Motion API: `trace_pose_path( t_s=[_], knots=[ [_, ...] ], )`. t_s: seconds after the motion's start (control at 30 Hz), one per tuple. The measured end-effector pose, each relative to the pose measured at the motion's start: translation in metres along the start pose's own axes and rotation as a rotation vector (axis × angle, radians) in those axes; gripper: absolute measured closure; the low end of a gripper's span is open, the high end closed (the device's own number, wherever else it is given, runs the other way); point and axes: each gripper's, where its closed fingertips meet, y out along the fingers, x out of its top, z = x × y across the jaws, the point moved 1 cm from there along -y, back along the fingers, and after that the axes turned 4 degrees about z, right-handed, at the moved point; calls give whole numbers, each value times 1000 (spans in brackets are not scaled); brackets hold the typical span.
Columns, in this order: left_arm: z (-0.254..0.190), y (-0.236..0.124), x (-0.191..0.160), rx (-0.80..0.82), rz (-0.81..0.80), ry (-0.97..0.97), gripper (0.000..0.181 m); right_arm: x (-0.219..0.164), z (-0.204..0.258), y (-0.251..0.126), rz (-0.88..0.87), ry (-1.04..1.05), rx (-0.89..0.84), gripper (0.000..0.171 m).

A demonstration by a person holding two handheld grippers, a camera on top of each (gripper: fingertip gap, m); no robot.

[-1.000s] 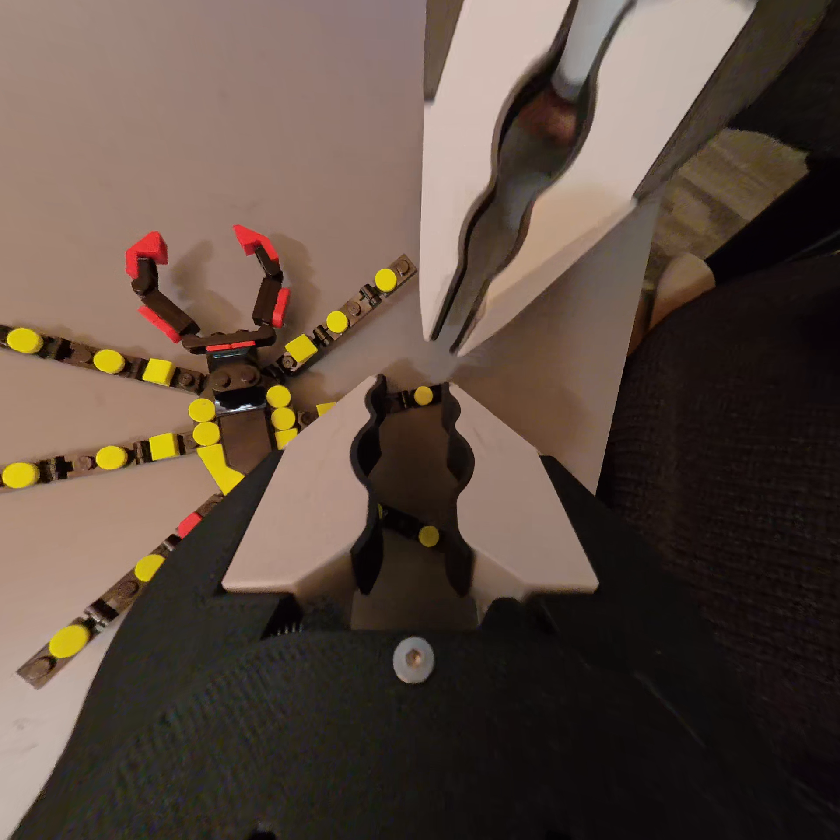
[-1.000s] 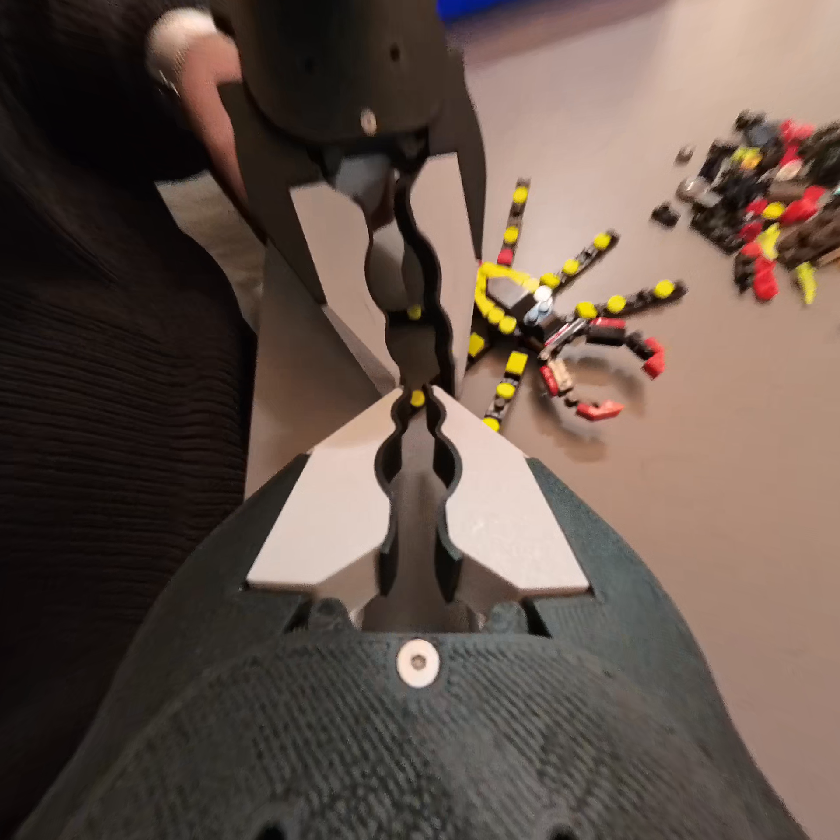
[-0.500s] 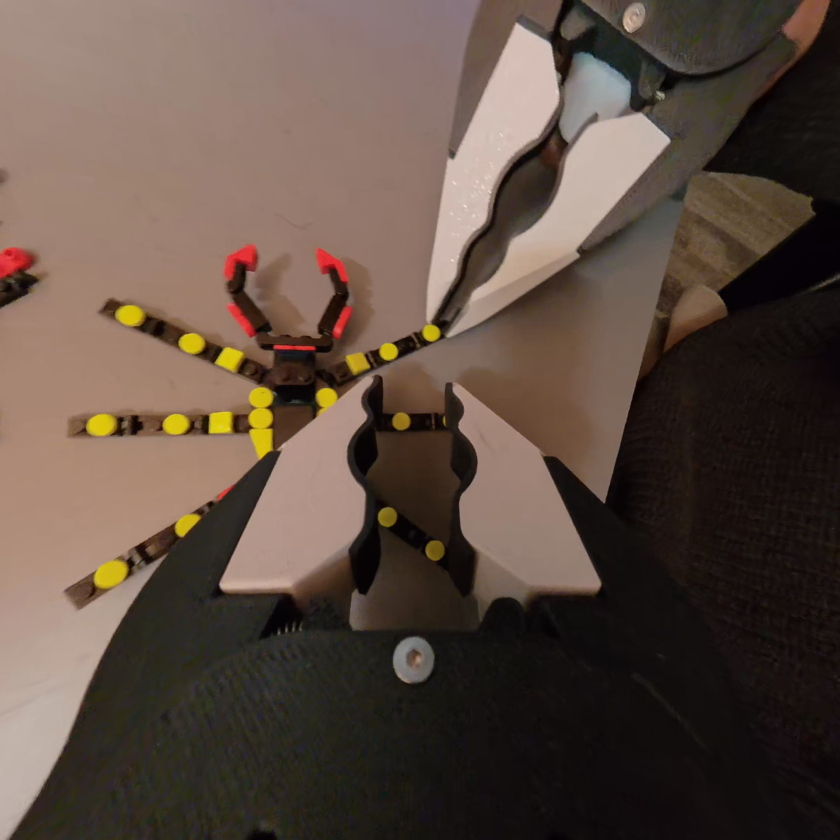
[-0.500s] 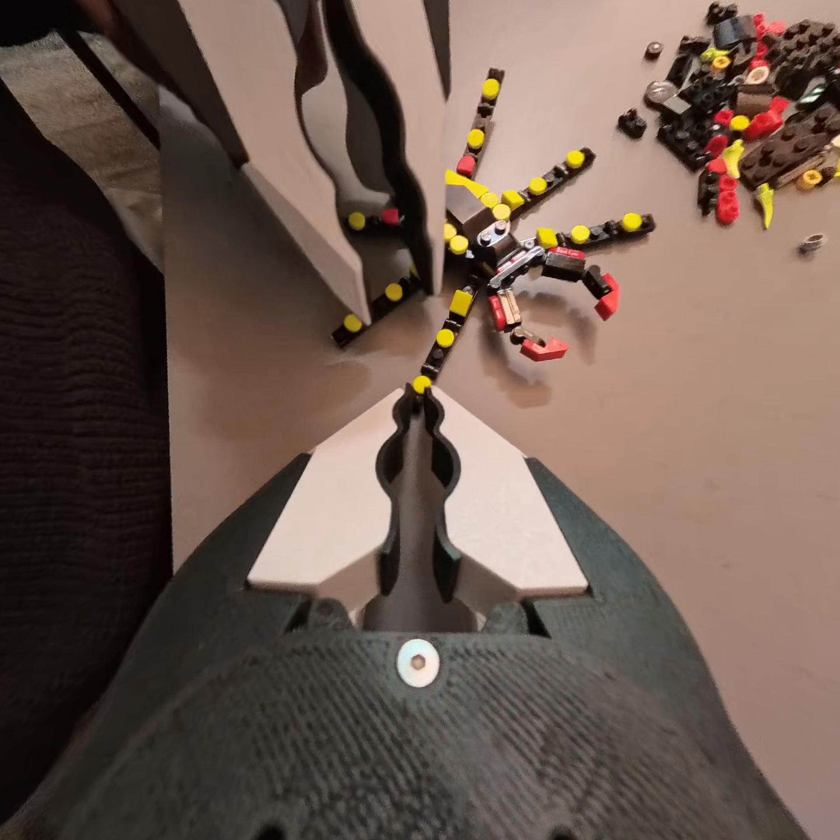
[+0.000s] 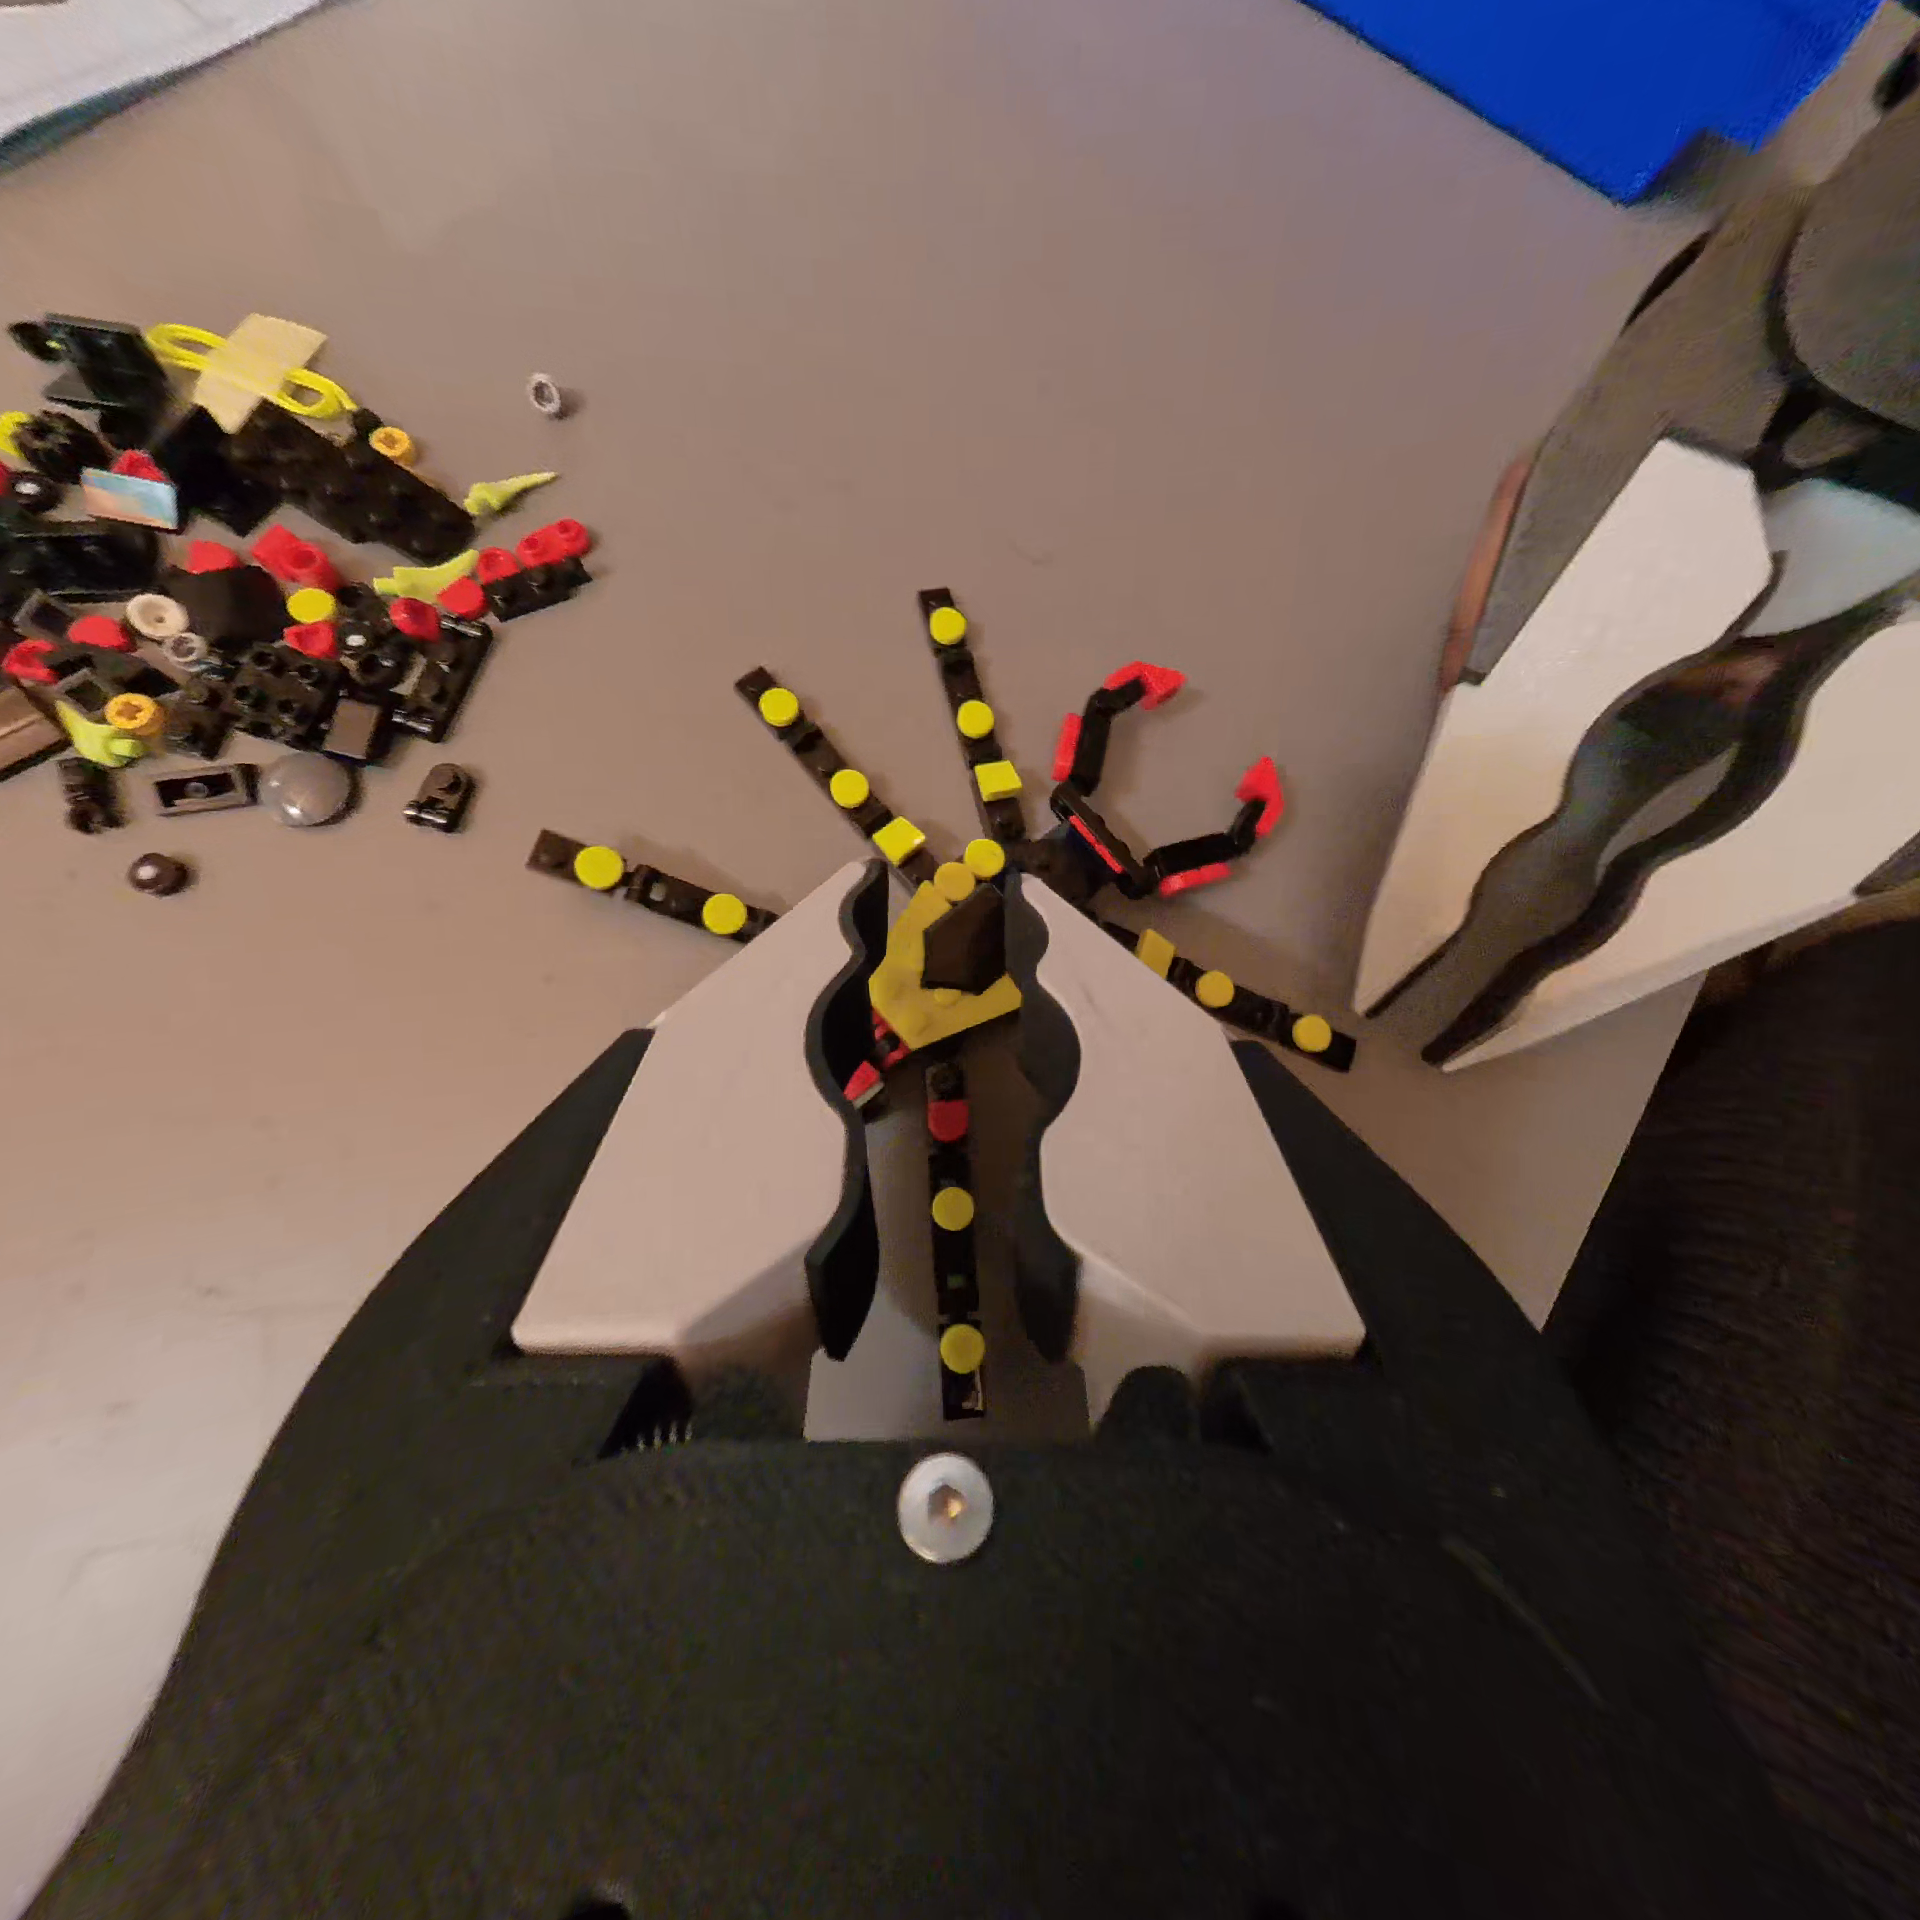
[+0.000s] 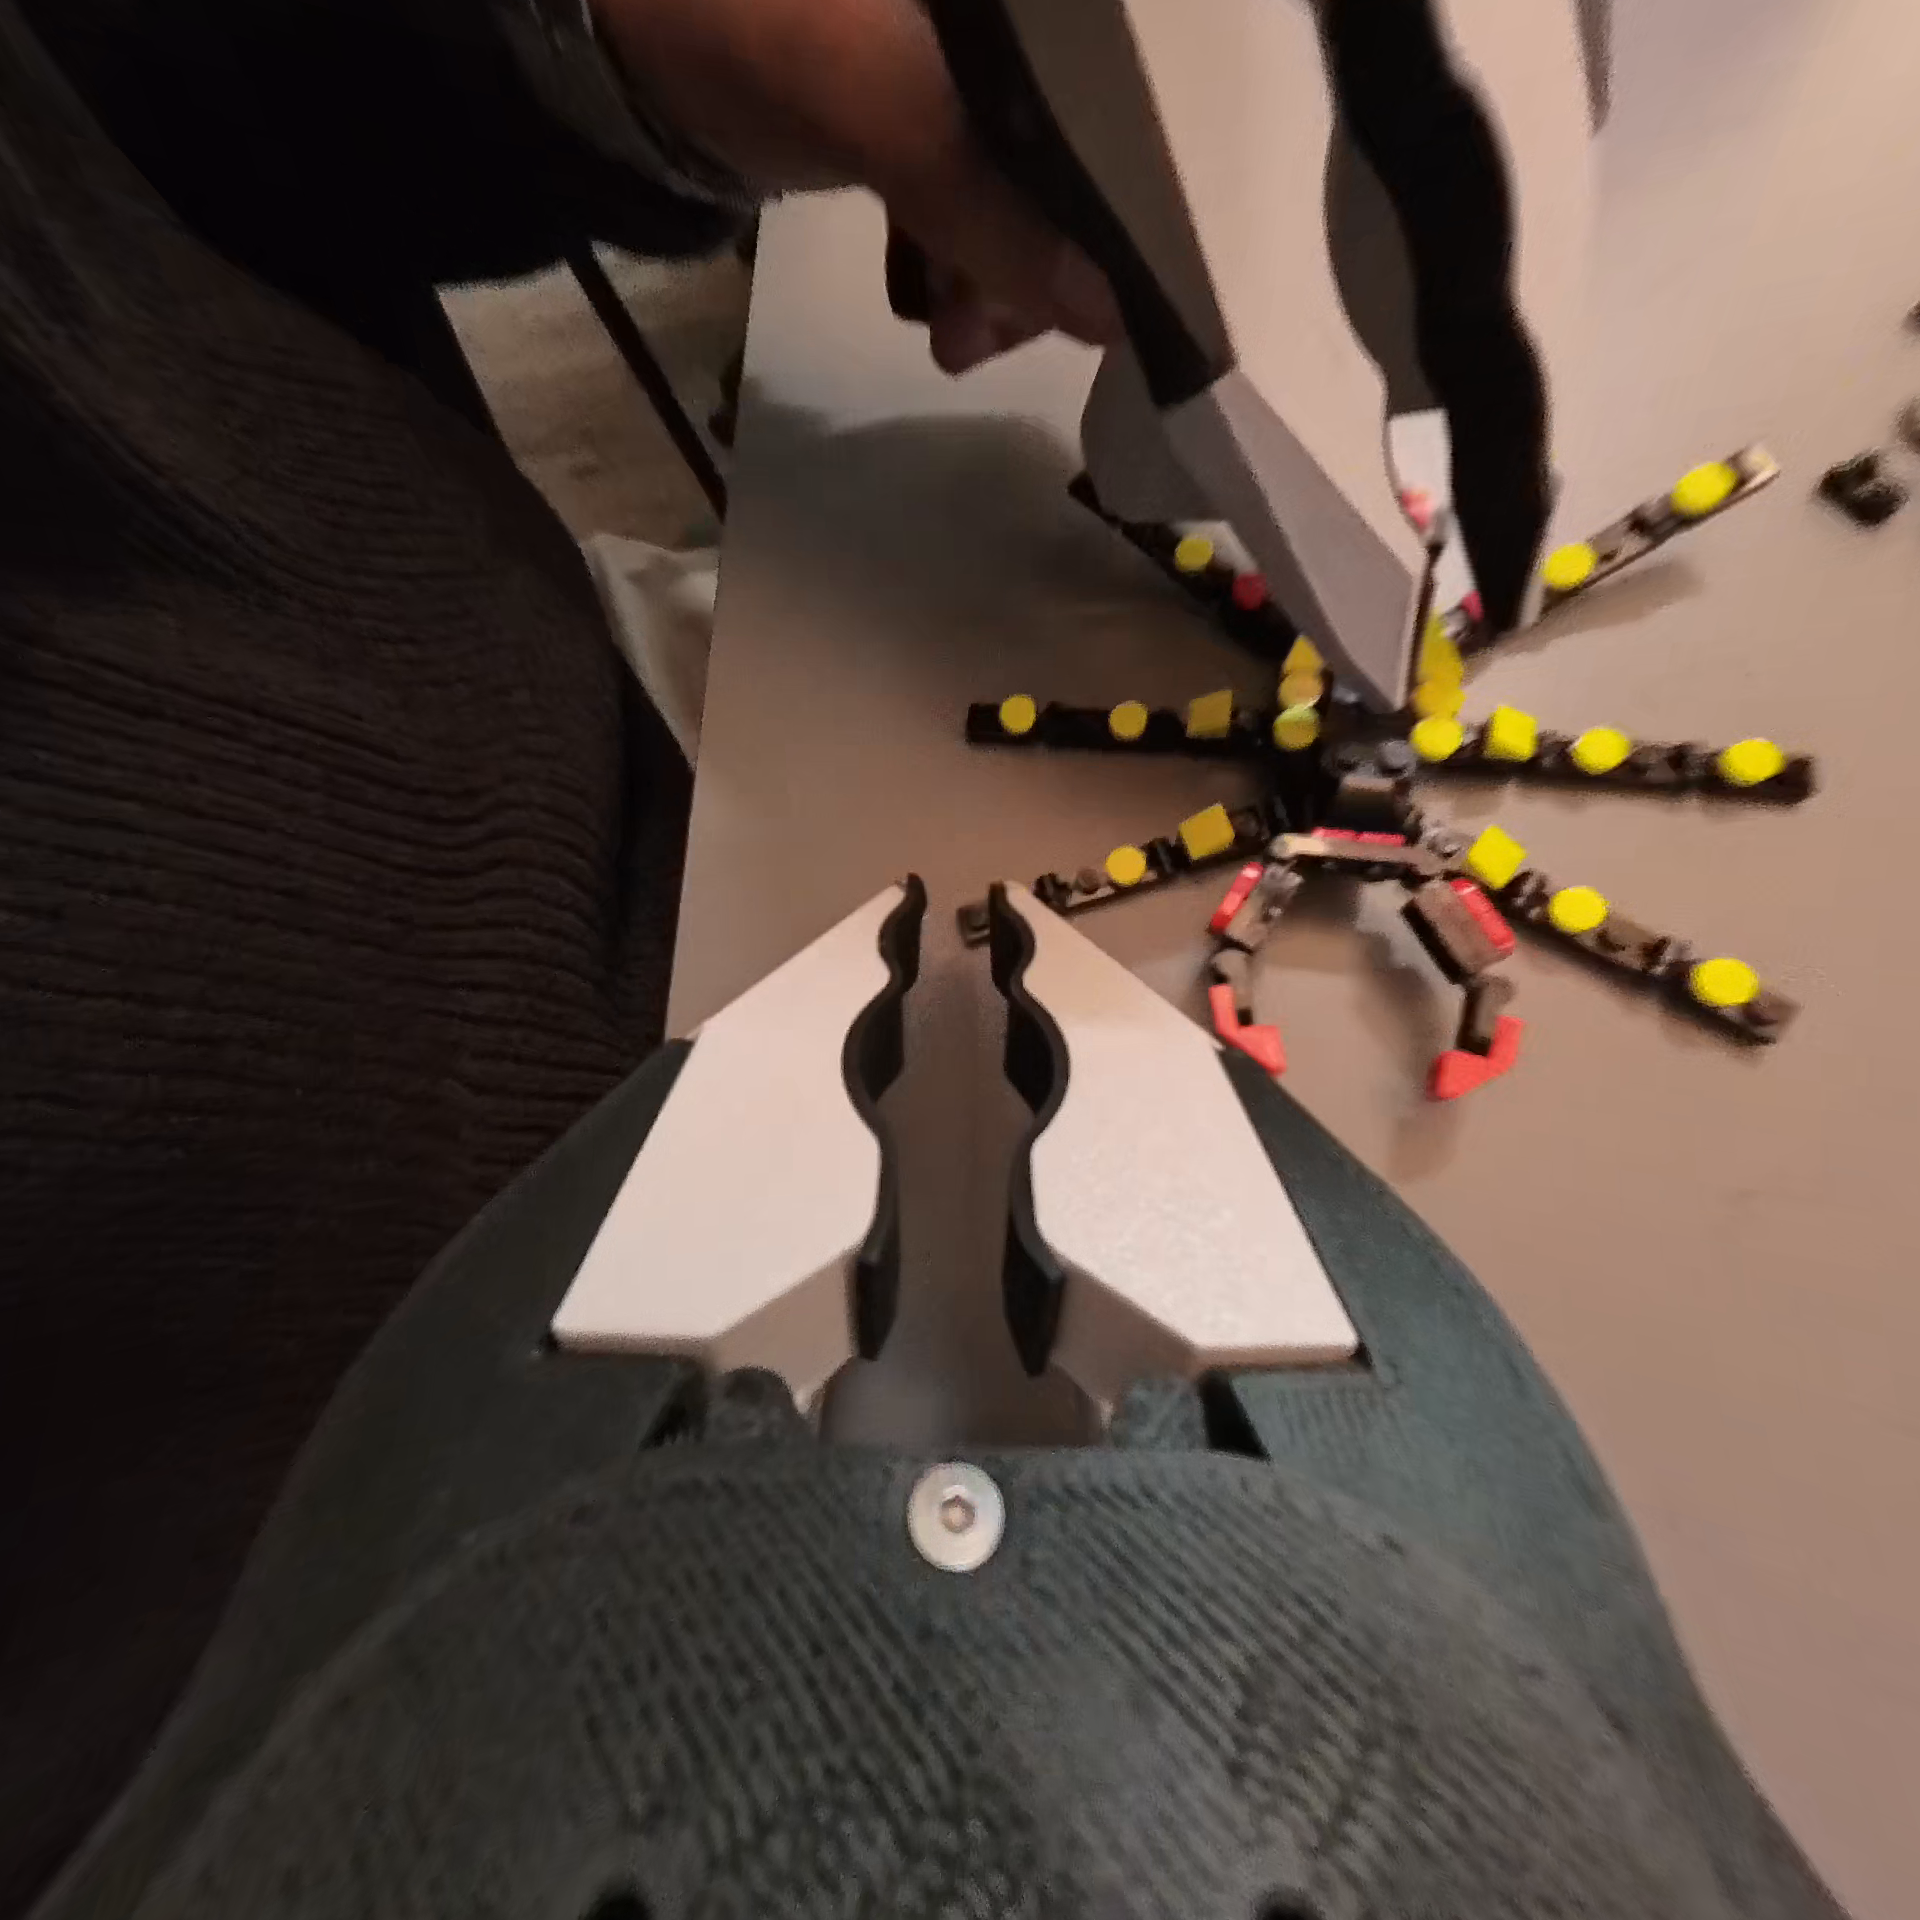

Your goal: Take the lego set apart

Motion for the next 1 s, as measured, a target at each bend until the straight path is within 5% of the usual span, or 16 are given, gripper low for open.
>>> trace_pose_path(
  t_s=[0.03,0.2,0.4,1.0],
  knots=[
    [2,-3,2,7,-16,-7,161,5,-4,-5,-38,-3,-22,160],
    [2,-11,6,12,-61,-32,162,14,-36,-26,-104,-28,-215,159],
    [-9,-16,-1,34,-57,-54,163,15,-31,-10,-25,-146,-222,157],
    [-59,-19,-68,233,55,-111,160,33,-20,30,68,-303,-28,160]
  ],
)
